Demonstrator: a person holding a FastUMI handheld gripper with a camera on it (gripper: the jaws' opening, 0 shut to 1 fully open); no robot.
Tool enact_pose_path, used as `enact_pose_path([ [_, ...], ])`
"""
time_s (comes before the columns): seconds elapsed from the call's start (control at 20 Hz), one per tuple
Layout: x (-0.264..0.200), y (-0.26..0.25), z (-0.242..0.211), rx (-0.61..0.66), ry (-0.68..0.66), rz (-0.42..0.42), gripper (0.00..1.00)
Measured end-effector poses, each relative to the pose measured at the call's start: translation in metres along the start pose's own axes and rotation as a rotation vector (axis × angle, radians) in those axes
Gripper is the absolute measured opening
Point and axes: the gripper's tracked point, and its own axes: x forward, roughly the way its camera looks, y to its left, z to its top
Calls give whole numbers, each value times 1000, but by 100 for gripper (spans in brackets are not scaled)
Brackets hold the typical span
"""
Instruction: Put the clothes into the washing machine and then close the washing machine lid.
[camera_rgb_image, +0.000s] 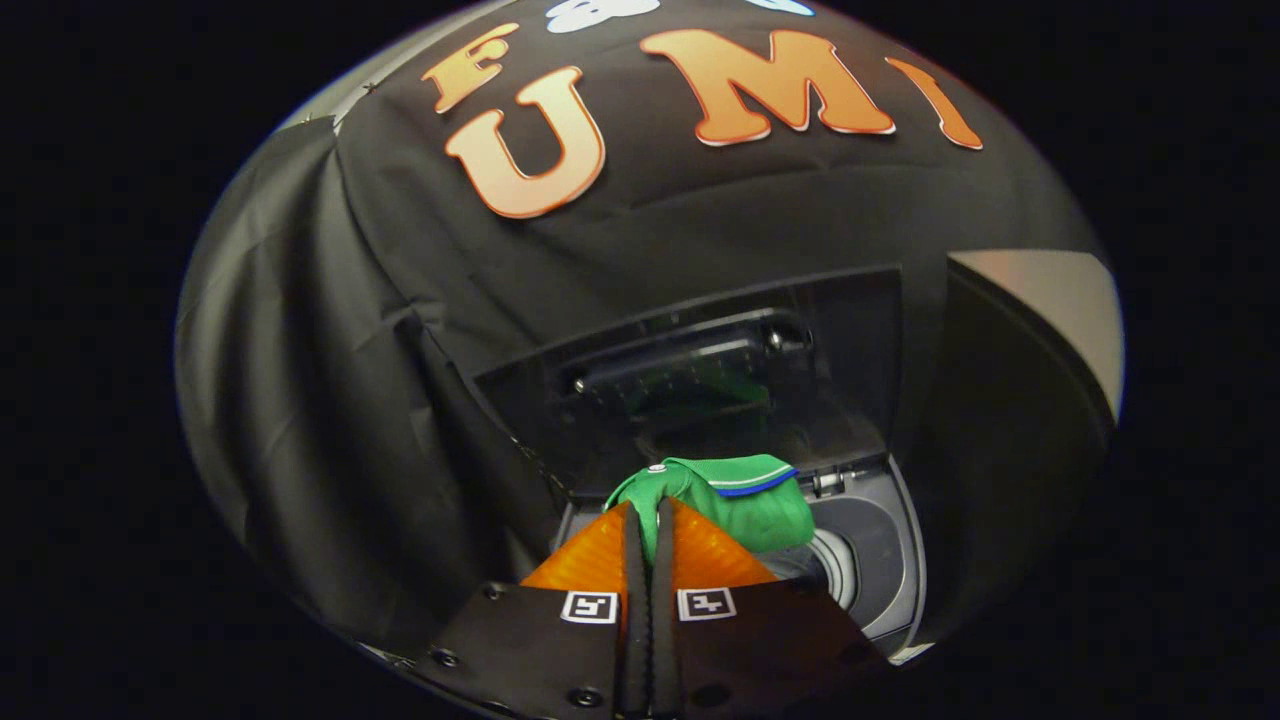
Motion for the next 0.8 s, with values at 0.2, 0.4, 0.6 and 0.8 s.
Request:
enact_pose_path([
  [0.2, 27, -14, -30, 41, 61, -31, 8],
  [0.4, 53, -33, -64, 41, 136, -74, 8],
  [0.6, 72, -50, -88, 4, 187, -107, 9],
  [0.8, 89, -62, -115, 5, 262, -146, 9],
])
